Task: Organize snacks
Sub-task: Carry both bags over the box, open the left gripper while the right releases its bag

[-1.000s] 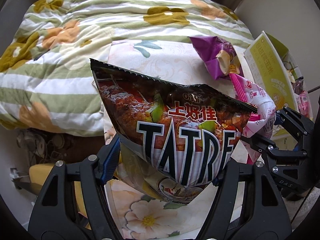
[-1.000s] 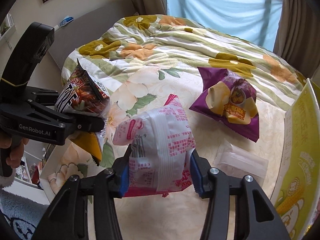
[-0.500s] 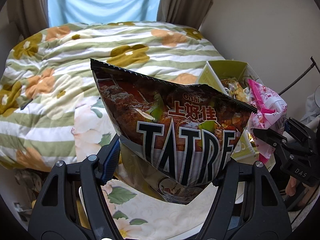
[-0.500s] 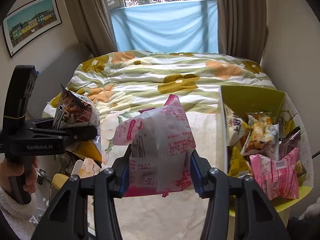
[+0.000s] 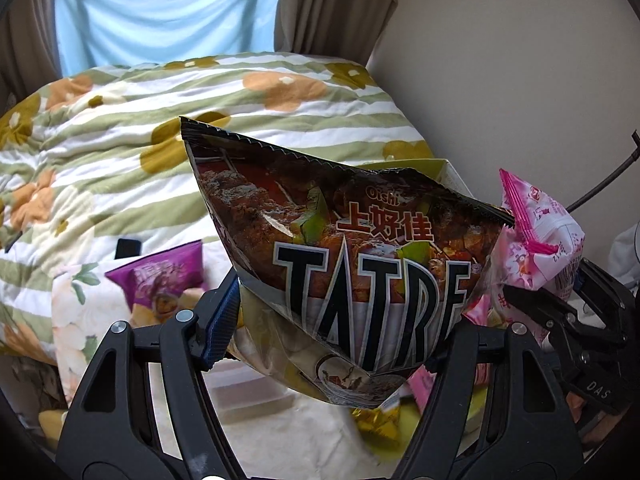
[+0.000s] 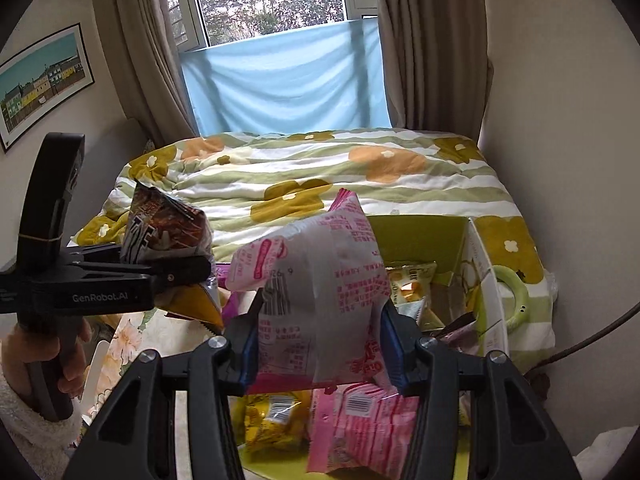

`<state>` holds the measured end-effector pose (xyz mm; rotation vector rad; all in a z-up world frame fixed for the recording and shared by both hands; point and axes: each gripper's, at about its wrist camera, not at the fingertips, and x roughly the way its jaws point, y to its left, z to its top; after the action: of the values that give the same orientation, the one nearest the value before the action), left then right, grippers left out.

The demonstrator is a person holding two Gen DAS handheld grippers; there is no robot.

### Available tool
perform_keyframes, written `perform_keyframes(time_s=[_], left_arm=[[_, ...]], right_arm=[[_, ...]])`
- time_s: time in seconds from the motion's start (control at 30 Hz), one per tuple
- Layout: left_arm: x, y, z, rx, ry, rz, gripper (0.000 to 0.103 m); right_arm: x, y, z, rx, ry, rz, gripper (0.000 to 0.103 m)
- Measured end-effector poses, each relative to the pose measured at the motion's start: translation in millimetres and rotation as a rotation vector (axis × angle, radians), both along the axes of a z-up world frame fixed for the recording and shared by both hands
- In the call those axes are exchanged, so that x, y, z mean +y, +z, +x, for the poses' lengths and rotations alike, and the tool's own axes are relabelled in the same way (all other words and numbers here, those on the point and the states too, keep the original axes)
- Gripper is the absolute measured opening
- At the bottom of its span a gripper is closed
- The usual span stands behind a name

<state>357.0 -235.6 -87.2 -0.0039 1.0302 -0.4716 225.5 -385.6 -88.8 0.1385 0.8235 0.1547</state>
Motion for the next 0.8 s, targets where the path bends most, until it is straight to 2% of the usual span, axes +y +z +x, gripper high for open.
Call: perform_keyframes(time_s=[0.13,0.27,0.33,0.4,0.47,0.57,0.8], left_arm=[[-50.6,-12.7,20.2,0.02,0.016,0.012,0.068],[-81.5,-28.9,34.6,0.053,0.041,0.017,0.069],[-87.7,-33.0,35.9,0.042,0.048,0.022,0.077],[-95.7,-34.2,36.2,0.027,0.066,0.057,0.103],[-99.0,-34.3,35.4,0.012,0.075,0.063,0.103],[-93.4,-38.4,32.0,0.032,0.086,0.076,0.103],[-59.4,-39.2,0.3,0.061,0.116,0.032,0.103]], right_arm=[[-31.8,-10.4,13.6,0.027,0.017,0.008,0.046],[-56.4,-18.9,27.7,0.051,0.048,0.016,0.046],[-65.3,-20.4,31.8,0.055,0.059,0.022,0.046],[-70.9,-21.0,33.9,0.056,0.063,0.024,0.046],[-76.8,-21.6,35.0,0.056,0.061,0.033,0.046],[-86.0,-23.8,35.7,0.059,0.058,0.051,0.046],[-90.2,-22.8,34.7,0.052,0.042,0.063,0.046]])
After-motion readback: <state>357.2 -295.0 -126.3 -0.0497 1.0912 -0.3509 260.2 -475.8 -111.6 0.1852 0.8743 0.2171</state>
